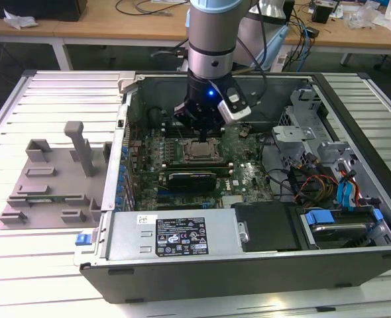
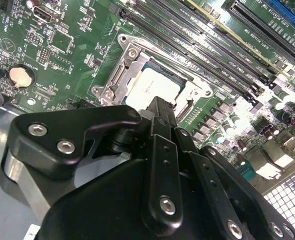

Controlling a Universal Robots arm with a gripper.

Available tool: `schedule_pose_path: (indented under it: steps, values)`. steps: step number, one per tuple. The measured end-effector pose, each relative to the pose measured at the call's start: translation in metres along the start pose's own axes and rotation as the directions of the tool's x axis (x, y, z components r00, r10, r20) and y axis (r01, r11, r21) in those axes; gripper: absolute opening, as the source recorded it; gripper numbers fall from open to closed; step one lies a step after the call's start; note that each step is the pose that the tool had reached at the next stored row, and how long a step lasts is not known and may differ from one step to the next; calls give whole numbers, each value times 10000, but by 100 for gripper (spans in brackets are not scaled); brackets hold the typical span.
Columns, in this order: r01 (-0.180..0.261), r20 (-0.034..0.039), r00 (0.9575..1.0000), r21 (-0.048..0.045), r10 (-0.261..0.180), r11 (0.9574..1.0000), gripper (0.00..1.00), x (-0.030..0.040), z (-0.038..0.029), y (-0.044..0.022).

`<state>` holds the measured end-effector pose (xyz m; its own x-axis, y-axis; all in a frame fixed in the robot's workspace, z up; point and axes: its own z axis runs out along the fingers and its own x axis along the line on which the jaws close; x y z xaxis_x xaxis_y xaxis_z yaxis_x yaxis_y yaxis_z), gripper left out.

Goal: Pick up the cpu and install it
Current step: 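Install the first cpu locking lever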

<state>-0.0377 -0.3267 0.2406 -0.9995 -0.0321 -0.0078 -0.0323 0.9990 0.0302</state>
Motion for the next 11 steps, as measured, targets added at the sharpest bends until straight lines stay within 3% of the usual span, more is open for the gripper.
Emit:
schedule_pose_path:
  steps: [8,11]
  values:
    - [1,0,10000,0,-1,10000,11,1,-39,1]
    - [1,0,10000,1,-1,10000,11,33,-40,5]
